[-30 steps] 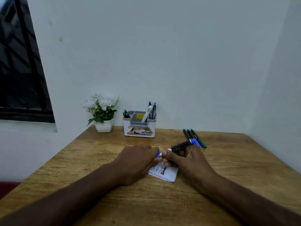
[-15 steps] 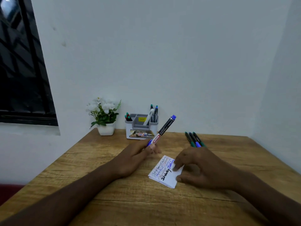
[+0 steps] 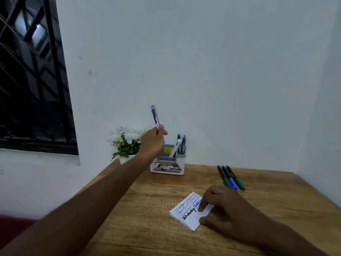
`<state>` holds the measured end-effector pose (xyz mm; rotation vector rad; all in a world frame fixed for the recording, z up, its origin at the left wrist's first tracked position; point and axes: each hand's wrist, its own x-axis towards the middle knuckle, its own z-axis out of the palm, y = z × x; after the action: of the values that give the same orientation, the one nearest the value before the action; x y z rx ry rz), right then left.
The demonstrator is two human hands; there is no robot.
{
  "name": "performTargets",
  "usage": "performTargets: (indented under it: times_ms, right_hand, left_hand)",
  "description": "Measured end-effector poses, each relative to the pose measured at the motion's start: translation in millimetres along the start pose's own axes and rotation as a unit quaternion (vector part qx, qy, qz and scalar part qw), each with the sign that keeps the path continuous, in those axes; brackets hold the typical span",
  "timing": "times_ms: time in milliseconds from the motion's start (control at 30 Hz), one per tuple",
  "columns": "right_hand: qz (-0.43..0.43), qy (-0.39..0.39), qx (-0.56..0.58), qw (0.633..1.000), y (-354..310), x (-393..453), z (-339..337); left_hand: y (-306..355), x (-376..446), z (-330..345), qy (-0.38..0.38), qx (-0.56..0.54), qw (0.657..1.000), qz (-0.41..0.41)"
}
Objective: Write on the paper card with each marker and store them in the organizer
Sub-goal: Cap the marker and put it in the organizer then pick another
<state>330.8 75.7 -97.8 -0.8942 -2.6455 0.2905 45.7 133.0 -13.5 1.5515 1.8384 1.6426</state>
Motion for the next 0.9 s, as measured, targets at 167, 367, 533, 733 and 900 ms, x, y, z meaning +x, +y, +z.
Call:
performTargets:
  times_ms: [167,367,533,733,900]
  right_hand:
    - [0.002,0.004,0.007,1.0,3,1,3]
    - [0.003,0.0,0.0,1.0,6,0,6]
    - [0.003,0.003,-0.008,1.0,6,0,6]
    - [-0.002,0.009,-0.009,1.0,8,0,7]
    - [0.001,0.017,-0.012,1.0,7,0,8]
  left_hand:
    - [3,27,4,-0.013,0.116,0.992,0.041]
    - [-10,35,5,-0.003,0.22,0.976,-0.01]
    - [-19,39,15,-0.011,0.298,0.954,-0.042]
    - [-27,39,24,-0.002,0.336,0.942,-0.008]
    - [-22,36,10,-0.022,0.318,0.948,0.028]
